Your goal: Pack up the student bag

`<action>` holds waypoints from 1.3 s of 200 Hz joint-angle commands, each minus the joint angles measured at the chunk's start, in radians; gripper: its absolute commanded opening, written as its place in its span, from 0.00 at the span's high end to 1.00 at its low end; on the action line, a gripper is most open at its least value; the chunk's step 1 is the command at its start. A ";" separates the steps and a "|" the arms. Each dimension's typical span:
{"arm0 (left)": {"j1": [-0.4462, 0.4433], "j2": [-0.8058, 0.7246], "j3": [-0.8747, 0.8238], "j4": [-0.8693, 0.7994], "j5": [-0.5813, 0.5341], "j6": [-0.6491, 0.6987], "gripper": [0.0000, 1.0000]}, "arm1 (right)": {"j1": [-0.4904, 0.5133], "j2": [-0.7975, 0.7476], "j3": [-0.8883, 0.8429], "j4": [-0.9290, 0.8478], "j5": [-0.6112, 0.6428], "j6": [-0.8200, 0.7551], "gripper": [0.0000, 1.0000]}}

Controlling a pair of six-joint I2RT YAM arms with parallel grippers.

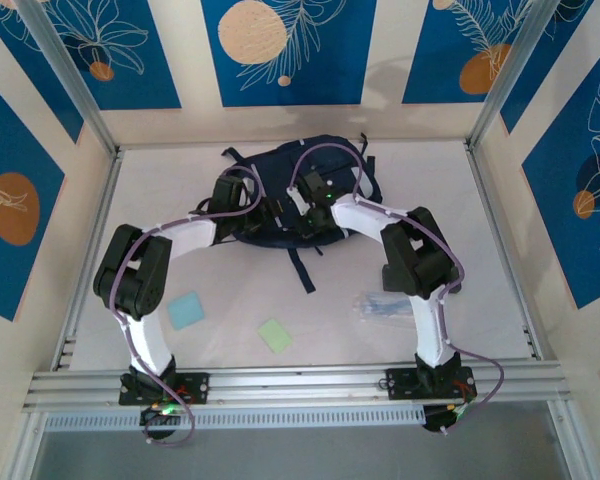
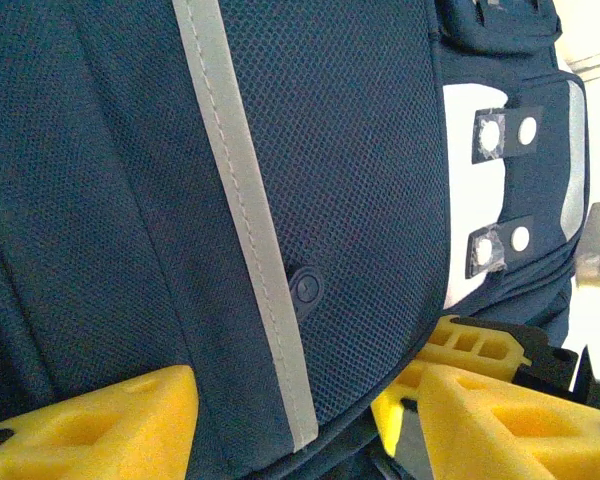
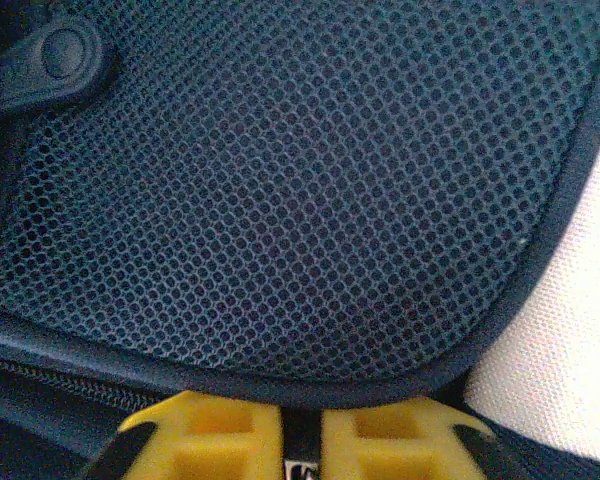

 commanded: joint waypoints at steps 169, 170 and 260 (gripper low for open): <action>0.061 0.145 0.141 -0.069 0.032 0.023 0.40 | -0.039 -0.244 -0.463 0.364 -0.462 -0.259 0.70; 0.061 0.145 0.141 -0.070 0.032 0.023 0.40 | -0.039 -0.245 -0.460 0.360 -0.461 -0.260 0.70; 0.051 0.036 0.110 -0.128 0.091 0.083 0.40 | -0.125 -0.429 -0.414 0.121 -0.421 0.111 0.40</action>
